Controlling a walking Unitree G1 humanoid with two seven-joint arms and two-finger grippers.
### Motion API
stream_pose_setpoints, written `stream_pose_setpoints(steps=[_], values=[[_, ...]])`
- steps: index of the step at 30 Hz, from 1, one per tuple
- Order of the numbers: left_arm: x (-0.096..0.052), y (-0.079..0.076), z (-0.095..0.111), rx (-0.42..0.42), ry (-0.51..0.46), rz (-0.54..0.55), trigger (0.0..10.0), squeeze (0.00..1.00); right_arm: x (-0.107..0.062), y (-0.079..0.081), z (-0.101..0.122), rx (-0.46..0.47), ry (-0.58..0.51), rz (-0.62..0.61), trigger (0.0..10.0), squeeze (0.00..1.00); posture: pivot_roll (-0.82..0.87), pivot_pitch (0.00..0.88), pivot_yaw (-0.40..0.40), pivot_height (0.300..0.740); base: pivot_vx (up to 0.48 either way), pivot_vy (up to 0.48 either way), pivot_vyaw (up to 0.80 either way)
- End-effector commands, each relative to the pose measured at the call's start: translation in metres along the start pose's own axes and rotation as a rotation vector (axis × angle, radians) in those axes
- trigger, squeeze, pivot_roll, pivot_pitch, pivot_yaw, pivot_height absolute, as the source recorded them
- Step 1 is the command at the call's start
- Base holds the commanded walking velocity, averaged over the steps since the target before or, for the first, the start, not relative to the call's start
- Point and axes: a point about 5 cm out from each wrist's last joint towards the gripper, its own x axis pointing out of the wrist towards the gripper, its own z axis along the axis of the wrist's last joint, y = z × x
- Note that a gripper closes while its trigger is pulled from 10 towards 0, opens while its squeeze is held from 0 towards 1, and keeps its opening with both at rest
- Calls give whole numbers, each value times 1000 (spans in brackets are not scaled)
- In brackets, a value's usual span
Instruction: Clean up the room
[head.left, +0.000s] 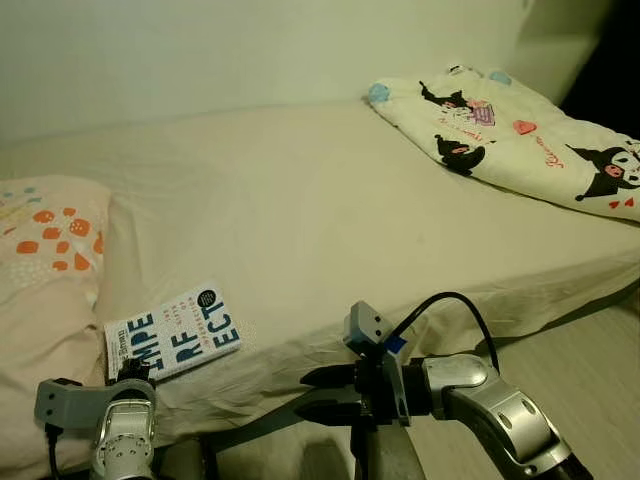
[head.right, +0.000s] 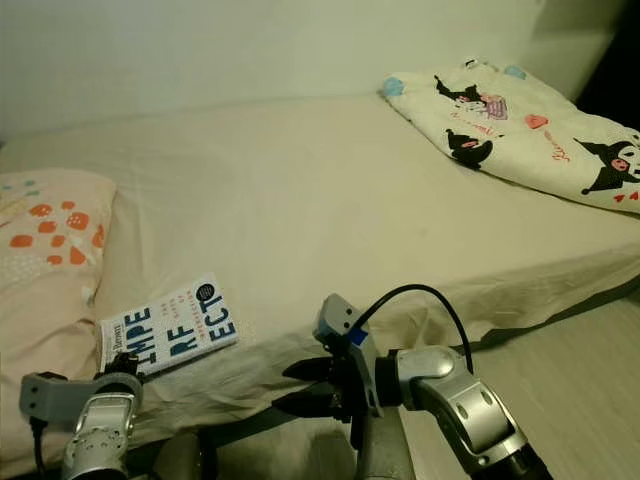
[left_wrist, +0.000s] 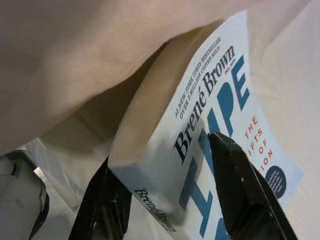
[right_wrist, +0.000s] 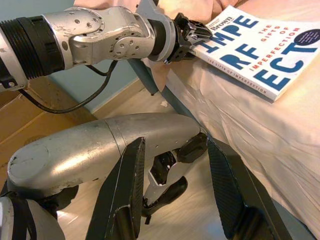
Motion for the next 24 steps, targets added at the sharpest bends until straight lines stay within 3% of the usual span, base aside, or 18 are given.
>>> stream_pose_setpoints(steps=[1,8,15,24], values=[[-7,16,-15,11,50,46,10000,0,0,-1,1,-10,4,-1,10000,0,-129,193,-60,572,0,0,0],[-7,14,-13,19,60,37,10000,0,-1,-1,2,-12,2,-1,10000,0,-129,191,-57,572,0,0,0],[-11,19,-10,106,123,19,10000,0,-1,-1,2,-8,3,2,10000,0,-126,187,-54,572,0,0,0],[-20,24,-7,156,203,-12,10000,0,-1,-1,2,-8,1,5,10000,0,-126,187,-54,572,0,0,0]])
